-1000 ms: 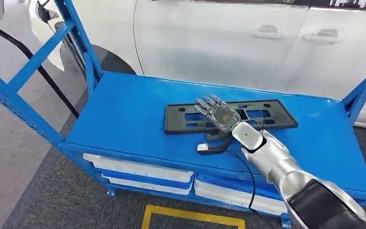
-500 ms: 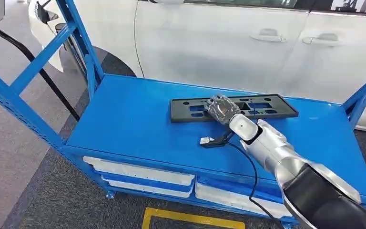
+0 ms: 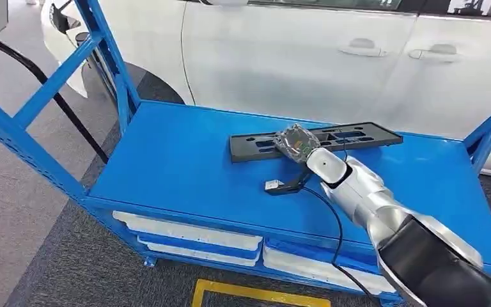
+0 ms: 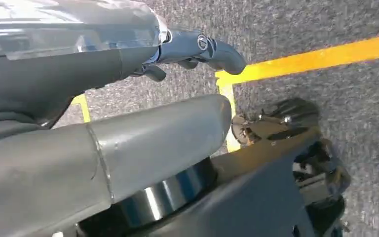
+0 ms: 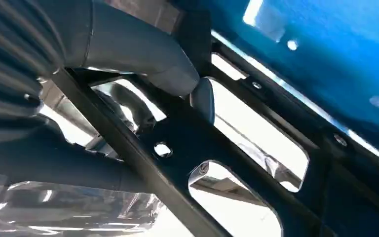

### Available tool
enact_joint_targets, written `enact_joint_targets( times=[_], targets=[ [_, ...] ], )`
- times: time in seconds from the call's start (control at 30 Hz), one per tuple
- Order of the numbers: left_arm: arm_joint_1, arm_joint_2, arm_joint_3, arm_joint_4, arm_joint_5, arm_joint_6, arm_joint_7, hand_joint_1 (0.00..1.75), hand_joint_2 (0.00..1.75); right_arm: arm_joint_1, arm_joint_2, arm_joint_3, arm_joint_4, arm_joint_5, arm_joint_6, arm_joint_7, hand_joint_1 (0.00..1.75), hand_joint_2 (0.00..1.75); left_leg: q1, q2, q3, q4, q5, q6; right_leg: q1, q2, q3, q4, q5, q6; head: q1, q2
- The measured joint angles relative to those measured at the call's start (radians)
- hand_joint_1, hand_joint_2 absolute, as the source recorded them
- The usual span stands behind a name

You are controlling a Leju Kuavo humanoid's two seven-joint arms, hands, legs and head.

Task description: Take the parts from the cabinet and place them on the table.

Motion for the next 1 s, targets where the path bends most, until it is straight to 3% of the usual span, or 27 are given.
enact_joint_targets(
  times=[0.07, 0.17, 0.2, 0.23, 0.27, 0.33, 0.37, 0.4, 0.47, 0.53, 0.57, 0.6, 0.67, 0.7, 0.73, 0.77, 0.8, 0.87, 0.9, 1.0],
  targets=[
    [0.0, 0.0, 0.0, 0.0, 0.0, 0.003, 0.001, 0.0, 0.0, -0.003, 0.0, -0.018, -0.011, -0.041, -0.009, -0.039, 1.75, 1.75, 0.001, 0.002, -0.013, 0.033, -0.028, -0.012, -0.008, -0.003, 0.005, -0.007, 0.004, -0.01, 0.0, 0.0],
    [0.008, 0.0, 0.0, 0.0, -0.001, 0.004, 0.005, 0.0, 0.0, -0.003, -0.011, -0.054, -0.049, -0.12, -0.039, -0.101, 1.75, 1.75, 0.011, 0.002, -0.12, 0.271, -0.146, -0.028, -0.007, -0.004, 0.003, -0.006, 0.003, -0.017, 0.0, 0.0],
    [0.011, 0.0, 0.0, 0.0, -0.001, 0.004, 0.005, 0.0, 0.0, -0.002, -0.016, -0.065, -0.073, -0.15, -0.049, -0.118, 1.75, 1.75, 0.012, 0.002, -0.146, 0.325, -0.16, -0.03, -0.007, -0.002, 0.003, -0.006, 0.003, -0.017, 0.0, 0.0],
    [0.014, 0.0, -0.001, 0.0, -0.001, 0.004, 0.005, 0.0, 0.0, -0.001, -0.023, -0.078, -0.106, -0.185, -0.06, -0.135, 1.75, 1.75, 0.013, 0.002, -0.154, 0.335, -0.149, -0.03, -0.007, -0.001, 0.003, -0.005, 0.003, -0.017, 0.0, 0.0],
    [0.014, 0.0, -0.001, 0.0, -0.001, 0.004, 0.004, 0.0, 0.0, 0.001, -0.033, -0.091, -0.142, -0.212, -0.06, -0.147, 1.75, 1.75, 0.013, 0.002, -0.138, 0.294, -0.116, -0.029, -0.007, 0.001, 0.004, -0.004, 0.001, -0.016, 0.0, 0.0],
    [0.012, 0.0, -0.002, 0.0, -0.001, 0.004, 0.001, 0.0, 0.0, 0.006, -0.054, -0.12, -0.231, -0.284, -0.058, -0.179, 1.75, 1.75, 0.013, 0.003, -0.054, 0.114, -0.022, -0.021, -0.007, 0.001, 0.008, -0.001, -0.003, -0.01, 0.0, 0.0],
    [0.012, 0.001, -0.002, 0.0, -0.001, 0.004, 0.0, 0.0, 0.0, 0.009, -0.064, -0.138, -0.279, -0.327, -0.051, -0.195, 1.75, 1.75, 0.013, 0.003, -0.017, 0.029, 0.006, -0.015, -0.007, 0.001, 0.008, 0.0, -0.005, -0.006, 0.0, 0.0],
    [0.011, 0.001, -0.002, 0.0, -0.001, 0.004, -0.001, 0.0, 0.0, 0.011, -0.076, -0.161, -0.337, -0.394, -0.034, -0.221, 1.75, 1.75, 0.005, 0.002, -0.006, 0.013, -0.007, -0.01, 0.0, 0.002, 0.004, 0.002, -0.006, -0.001, 0.0, 0.0],
    [0.01, 0.001, -0.002, 0.0, -0.001, 0.005, -0.003, 0.0, 0.0, 0.022, -0.098, -0.196, -0.435, -0.524, 0.007, -0.272, 1.75, 1.75, 0.004, 0.001, -0.011, 0.013, -0.004, 0.0, -0.001, 0.002, 0.002, 0.001, -0.004, 0.009, 0.0, 0.0],
    [0.009, 0.001, -0.002, 0.0, 0.001, 0.007, -0.005, 0.0, 0.0, 0.035, -0.124, -0.229, -0.547, -0.655, 0.048, -0.315, 1.75, 1.75, 0.005, 0.0, -0.006, -0.001, 0.003, 0.018, -0.003, 0.001, 0.004, -0.002, -0.005, 0.025, 0.0, 0.0],
    [0.007, 0.001, -0.002, 0.0, 0.004, 0.008, -0.008, 0.0, 0.0, 0.042, -0.135, -0.244, -0.594, -0.723, 0.066, -0.335, 1.75, 1.75, 0.008, 0.001, -0.002, -0.007, 0.007, 0.023, -0.009, 0.001, 0.0, 0.012, -0.019, 0.028, 0.0, 0.0],
    [0.003, 0.001, -0.002, 0.0, 0.009, 0.011, -0.011, 0.0, 0.0, 0.046, -0.146, -0.262, -0.649, -0.805, 0.09, -0.36, 1.75, 1.75, 0.008, 0.002, -0.003, -0.009, 0.009, 0.031, -0.008, 0.0, -0.021, 0.055, -0.051, 0.03, 0.0, 0.0],
    [0.0, 0.001, -0.002, 0.0, 0.017, 0.017, -0.015, 0.0, 0.0, 0.065, -0.163, -0.302, -0.745, -0.981, 0.15, -0.405, 1.75, 1.75, 0.005, 0.001, -0.004, -0.008, 0.008, 0.034, -0.007, 0.001, -0.095, 0.218, -0.131, 0.037, 0.0, 0.0],
    [0.0, 0.001, -0.002, 0.0, 0.02, 0.021, -0.016, 0.0, 0.0, 0.086, -0.169, -0.326, -0.796, -1.081, 0.193, -0.425, 1.75, 1.75, 0.005, 0.0, -0.003, -0.008, 0.007, 0.036, -0.007, 0.0, -0.131, 0.289, -0.154, 0.039, 0.0, 0.0],
    [0.001, 0.001, -0.002, 0.0, 0.021, 0.029, -0.019, 0.0, 0.0, 0.113, -0.171, -0.349, -0.844, -1.176, 0.242, -0.445, 1.75, 1.75, 0.005, 0.0, -0.002, -0.007, 0.006, 0.036, -0.008, 0.0, -0.146, 0.314, -0.148, 0.04, 0.0, 0.0],
    [0.002, 0.001, -0.002, 0.0, 0.021, 0.035, -0.021, 0.0, 0.0, 0.14, -0.172, -0.373, -0.891, -1.251, 0.287, -0.461, 1.75, 1.75, 0.005, -0.001, 0.0, -0.006, 0.004, 0.035, -0.008, 0.0, -0.136, 0.287, -0.121, 0.039, 0.0, 0.0],
    [0.002, 0.001, -0.002, 0.0, 0.021, 0.039, -0.024, 0.0, 0.0, 0.166, -0.173, -0.39, -0.929, -1.289, 0.312, -0.472, 1.75, 1.75, 0.005, -0.002, 0.002, -0.004, 0.001, 0.034, -0.008, 0.0, -0.105, 0.222, -0.079, 0.038, 0.0, 0.0],
    [0.001, 0.0, -0.002, 0.0, 0.021, 0.042, -0.026, 0.0, 0.0, 0.197, -0.175, -0.415, -0.996, -1.318, 0.33, -0.487, 1.75, 1.75, 0.004, -0.003, 0.006, 0.005, -0.009, 0.027, -0.008, -0.002, -0.013, 0.033, 0.008, 0.031, 0.0, 0.0],
    [0.0, 0.0, -0.002, 0.0, 0.021, 0.043, -0.026, 0.0, 0.0, 0.207, -0.175, -0.422, -1.015, -1.323, 0.331, -0.487, 1.75, 1.75, -0.003, -0.003, 0.002, 0.01, -0.013, 0.021, -0.002, -0.002, -0.002, 0.008, -0.009, 0.025, 0.0, 0.0],
    [0.0, 0.0, -0.002, 0.0, 0.021, 0.045, -0.027, 0.0, 0.0, 0.236, -0.177, -0.441, -1.061, -1.325, 0.334, -0.487, 1.75, 1.75, -0.001, -0.002, 0.004, 0.007, -0.014, 0.01, 0.003, 0.0, -0.004, 0.008, -0.007, 0.009, 0.0, 0.0]
  ],
)
